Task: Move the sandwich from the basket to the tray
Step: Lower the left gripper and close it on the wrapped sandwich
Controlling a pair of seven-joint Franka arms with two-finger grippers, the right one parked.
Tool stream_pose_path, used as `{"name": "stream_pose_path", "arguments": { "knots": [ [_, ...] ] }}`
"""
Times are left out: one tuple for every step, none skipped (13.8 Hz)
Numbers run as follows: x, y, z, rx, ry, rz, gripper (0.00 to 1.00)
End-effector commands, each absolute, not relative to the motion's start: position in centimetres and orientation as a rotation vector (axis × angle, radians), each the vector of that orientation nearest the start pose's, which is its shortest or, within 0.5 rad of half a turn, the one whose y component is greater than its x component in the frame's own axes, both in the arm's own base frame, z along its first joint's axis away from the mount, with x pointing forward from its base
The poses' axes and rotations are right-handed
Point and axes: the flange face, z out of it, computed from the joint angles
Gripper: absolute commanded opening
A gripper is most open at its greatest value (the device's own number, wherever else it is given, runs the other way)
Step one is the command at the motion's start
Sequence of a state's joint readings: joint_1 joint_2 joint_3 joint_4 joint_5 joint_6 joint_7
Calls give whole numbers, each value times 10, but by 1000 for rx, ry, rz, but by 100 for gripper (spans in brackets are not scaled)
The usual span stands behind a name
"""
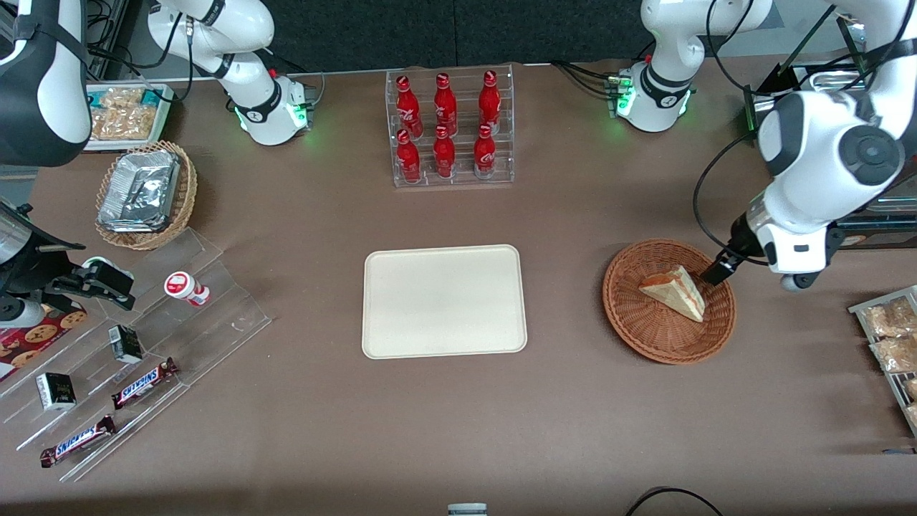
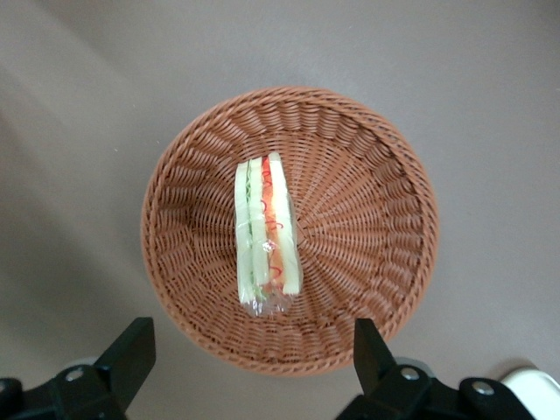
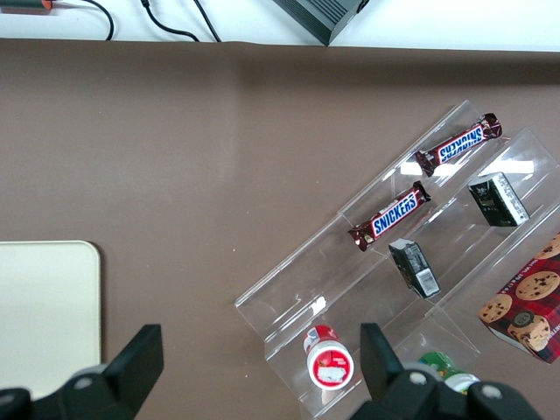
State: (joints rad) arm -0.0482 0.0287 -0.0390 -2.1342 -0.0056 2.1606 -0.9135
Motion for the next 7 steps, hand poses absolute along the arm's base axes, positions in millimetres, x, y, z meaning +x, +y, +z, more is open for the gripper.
{"name": "stream_pose_path", "arguments": {
  "knots": [
    [537, -53, 354, -2848, -1348, -11, 100],
    [539, -53, 339, -2822, -1384, 13, 100],
    [539, -57, 325, -2809, -1386, 42, 100],
    [540, -61, 316, -2810, -1390, 42, 100],
    [539, -61, 304, -2804, -1408, 42, 100],
    [538, -61, 293, -2797, -1427, 36, 100],
    [536, -60, 282, -2796, -1438, 23, 100]
  ]
}}
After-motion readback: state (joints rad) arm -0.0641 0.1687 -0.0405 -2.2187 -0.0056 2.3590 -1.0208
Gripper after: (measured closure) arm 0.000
